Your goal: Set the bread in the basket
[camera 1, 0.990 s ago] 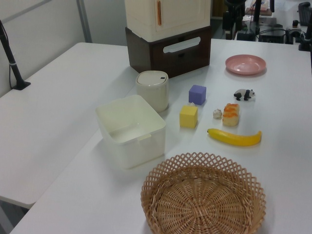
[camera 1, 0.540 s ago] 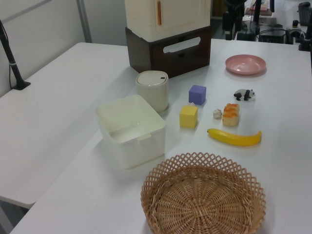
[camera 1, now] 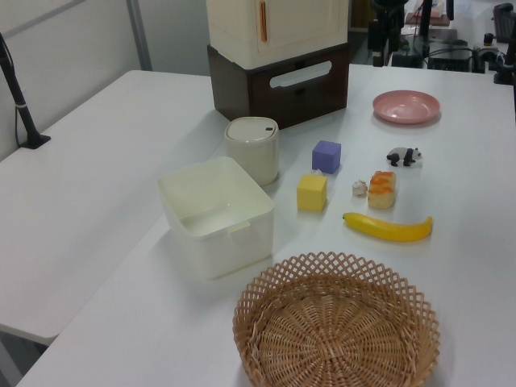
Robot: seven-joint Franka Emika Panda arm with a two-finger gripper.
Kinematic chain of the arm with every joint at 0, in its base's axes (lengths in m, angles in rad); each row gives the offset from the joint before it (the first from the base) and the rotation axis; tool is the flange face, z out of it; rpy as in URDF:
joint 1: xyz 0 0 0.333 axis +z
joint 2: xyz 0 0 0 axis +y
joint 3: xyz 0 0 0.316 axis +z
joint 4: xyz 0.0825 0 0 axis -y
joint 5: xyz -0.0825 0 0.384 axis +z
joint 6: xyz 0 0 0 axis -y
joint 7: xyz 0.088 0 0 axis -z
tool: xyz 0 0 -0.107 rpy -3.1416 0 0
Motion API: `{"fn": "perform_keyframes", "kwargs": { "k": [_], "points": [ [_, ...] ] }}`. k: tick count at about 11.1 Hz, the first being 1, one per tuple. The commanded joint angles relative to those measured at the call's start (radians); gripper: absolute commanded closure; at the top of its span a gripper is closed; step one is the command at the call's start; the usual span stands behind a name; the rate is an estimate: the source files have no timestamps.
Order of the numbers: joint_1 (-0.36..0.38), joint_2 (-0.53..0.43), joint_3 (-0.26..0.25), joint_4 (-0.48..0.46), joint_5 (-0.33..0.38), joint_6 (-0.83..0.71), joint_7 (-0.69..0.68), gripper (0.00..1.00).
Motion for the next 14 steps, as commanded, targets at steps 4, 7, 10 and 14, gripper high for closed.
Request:
{"fn": "perform_keyframes", "kwargs": {
  "k": [4, 7, 10, 14],
  "points": [
    [0.018, -0.01, -0.003, -0.027, 0.005, 0.017, -0.005, 0.0],
    [0.03, -0.008, -0.003, -0.027, 0.005, 0.011, -0.008, 0.0],
    [0.032, -0.011, -0.003, -0.027, 0.005, 0.015, -0.014, 0.0],
    [0.032, -0.013, -0.001, -0.028, 0.005, 0.017, -0.233, 0.0]
  ]
}}
